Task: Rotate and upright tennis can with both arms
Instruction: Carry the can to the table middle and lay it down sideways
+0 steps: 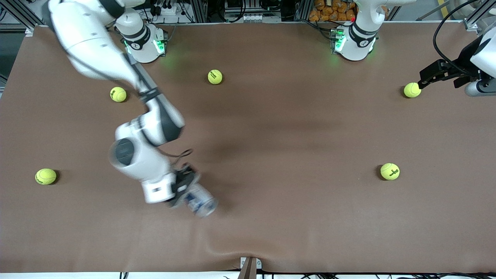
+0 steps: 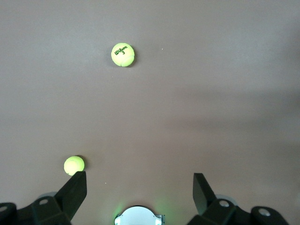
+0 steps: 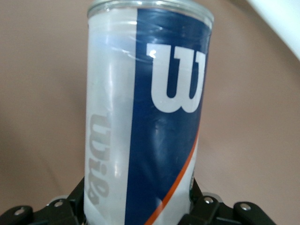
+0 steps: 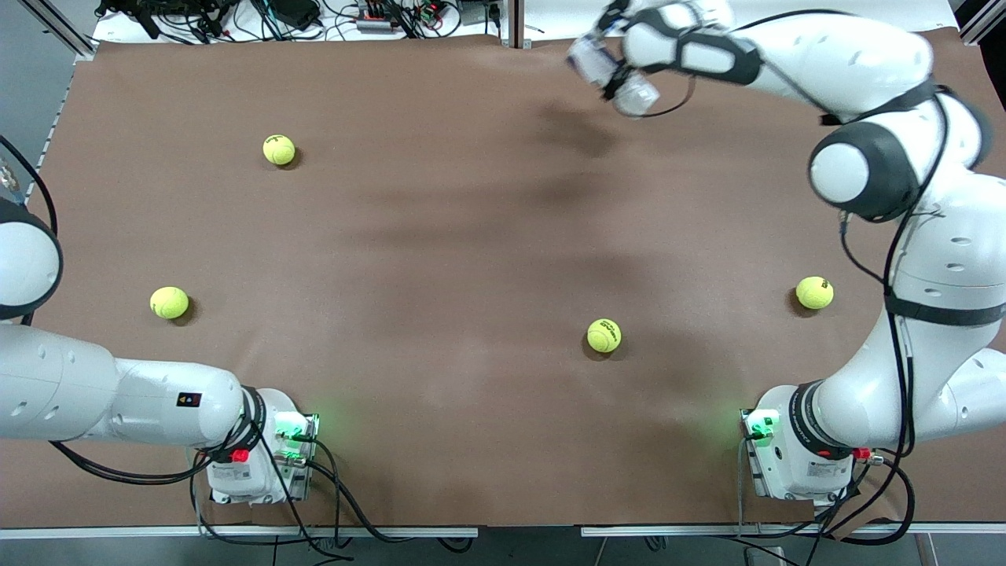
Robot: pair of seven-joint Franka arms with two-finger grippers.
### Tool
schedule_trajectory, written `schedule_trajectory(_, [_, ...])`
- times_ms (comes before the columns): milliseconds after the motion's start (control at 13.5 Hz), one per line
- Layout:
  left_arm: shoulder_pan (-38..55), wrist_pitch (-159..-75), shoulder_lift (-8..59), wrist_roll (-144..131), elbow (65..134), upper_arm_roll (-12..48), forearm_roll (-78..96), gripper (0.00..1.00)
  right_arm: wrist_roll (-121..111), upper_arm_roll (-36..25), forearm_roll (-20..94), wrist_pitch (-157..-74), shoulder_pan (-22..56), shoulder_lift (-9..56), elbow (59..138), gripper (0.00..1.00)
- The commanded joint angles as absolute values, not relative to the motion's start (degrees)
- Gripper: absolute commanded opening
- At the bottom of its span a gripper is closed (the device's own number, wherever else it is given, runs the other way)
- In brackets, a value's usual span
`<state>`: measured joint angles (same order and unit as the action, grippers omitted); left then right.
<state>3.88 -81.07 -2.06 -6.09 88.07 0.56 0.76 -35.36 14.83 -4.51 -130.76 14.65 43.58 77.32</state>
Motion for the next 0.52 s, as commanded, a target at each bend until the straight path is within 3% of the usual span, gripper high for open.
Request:
schedule_trajectory(0, [3.60, -81.74, -2.29, -5.36, 88.33, 0.70, 0.79, 1.00, -36.04, 13.97, -10.27, -130.17, 22.82, 42.80, 78.05, 0.84])
schedule_trajectory(444, [3.52, -81.74, -2.55, -5.36, 88.86, 0.70, 0.79, 1.00, -36.30, 13.54, -17.74, -130.69, 35.23, 44.47, 78.31, 0.86])
